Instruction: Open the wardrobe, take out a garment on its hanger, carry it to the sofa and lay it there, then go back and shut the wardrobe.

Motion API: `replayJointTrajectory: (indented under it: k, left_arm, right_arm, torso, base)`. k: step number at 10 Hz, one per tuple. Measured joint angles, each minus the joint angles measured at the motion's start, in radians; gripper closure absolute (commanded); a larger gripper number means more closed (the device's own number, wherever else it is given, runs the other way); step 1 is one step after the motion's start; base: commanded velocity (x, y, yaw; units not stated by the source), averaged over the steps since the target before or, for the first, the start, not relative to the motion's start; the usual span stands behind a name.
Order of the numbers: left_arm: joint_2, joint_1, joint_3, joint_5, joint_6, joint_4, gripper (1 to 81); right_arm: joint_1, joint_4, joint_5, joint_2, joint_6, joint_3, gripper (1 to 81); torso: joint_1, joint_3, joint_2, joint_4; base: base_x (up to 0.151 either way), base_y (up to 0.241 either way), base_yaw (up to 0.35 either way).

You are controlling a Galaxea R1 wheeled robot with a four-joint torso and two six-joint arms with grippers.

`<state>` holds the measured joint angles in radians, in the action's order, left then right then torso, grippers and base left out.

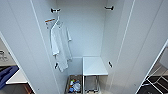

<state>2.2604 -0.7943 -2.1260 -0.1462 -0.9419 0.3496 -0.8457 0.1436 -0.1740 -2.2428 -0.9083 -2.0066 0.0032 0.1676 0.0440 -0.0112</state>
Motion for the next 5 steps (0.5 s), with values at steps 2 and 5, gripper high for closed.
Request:
replayJointTrajectory:
  k: [2,5]
  left_arm:
    - [0.089,0.006,-0.021,-0.074,-0.003,0.01,1.0]
    - [0.288,0.005,-0.02,-0.126,-0.002,0.074,1.0]
  right_arm:
    - [-0.017,0.0,0.038,-0.062,-0.018,0.045,1.0]
    - [-0.08,0.099,0.036,-0.191,-0.01,0.168,1.0]
  torso:
    - [0.001,0.001,-0.001,0.0]
    - [0.002,0.001,-0.001,0.0]
  base:
    - [0.0,0.0,0.0]
    - [0.0,0.0,0.0]
